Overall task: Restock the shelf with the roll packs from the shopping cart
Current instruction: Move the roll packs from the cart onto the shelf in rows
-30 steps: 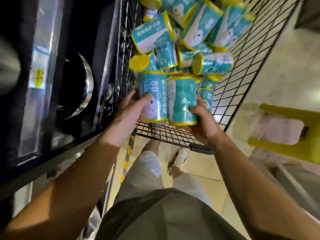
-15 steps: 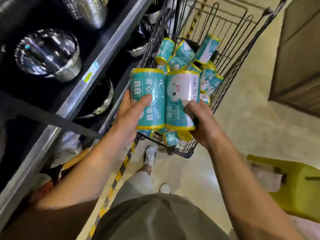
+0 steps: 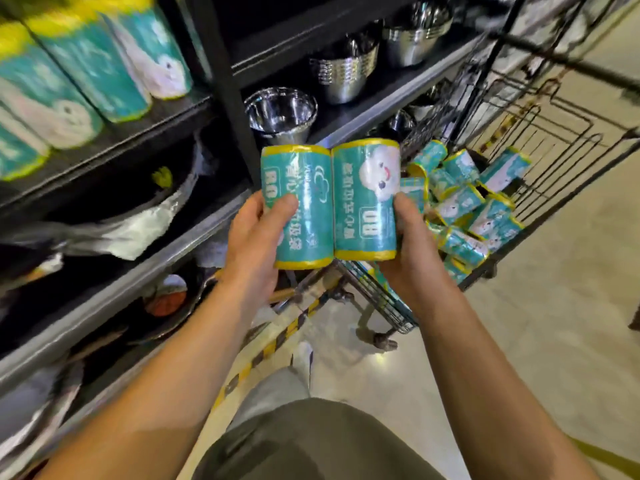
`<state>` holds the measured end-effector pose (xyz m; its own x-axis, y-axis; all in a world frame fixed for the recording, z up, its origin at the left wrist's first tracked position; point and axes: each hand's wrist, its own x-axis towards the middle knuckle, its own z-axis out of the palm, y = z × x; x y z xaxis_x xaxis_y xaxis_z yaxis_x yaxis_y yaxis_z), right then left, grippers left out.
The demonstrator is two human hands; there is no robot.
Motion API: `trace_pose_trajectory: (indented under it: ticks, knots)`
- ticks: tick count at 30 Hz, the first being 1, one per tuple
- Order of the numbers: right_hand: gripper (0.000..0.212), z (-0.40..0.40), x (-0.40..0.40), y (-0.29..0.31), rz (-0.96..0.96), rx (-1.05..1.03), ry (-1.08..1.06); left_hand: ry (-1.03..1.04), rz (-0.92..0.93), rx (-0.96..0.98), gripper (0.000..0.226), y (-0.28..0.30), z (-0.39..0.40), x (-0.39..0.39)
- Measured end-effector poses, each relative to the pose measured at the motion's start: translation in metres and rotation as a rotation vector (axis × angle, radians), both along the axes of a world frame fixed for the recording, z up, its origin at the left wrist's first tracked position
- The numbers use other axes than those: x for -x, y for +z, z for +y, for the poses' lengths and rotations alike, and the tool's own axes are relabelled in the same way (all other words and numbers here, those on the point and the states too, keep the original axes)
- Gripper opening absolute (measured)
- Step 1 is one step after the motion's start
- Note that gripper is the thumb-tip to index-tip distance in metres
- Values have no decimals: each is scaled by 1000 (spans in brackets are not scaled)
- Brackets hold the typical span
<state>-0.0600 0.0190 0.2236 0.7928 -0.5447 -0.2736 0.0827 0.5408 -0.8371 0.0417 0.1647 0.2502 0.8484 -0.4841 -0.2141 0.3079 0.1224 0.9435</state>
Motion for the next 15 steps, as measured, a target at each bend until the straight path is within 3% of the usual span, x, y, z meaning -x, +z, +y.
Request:
trace_pose_trajectory:
  ticks: [7, 11, 15]
  knots:
    - [35, 74, -50, 13, -65, 218, 351, 310, -81, 10, 15, 13, 92, -16]
    - [88, 124, -79, 17, -89, 403, 522, 506, -229, -43, 45, 22, 149, -29]
    - [87, 182, -115, 37, -78, 607, 649, 676, -384, -159, 69, 32, 220, -46]
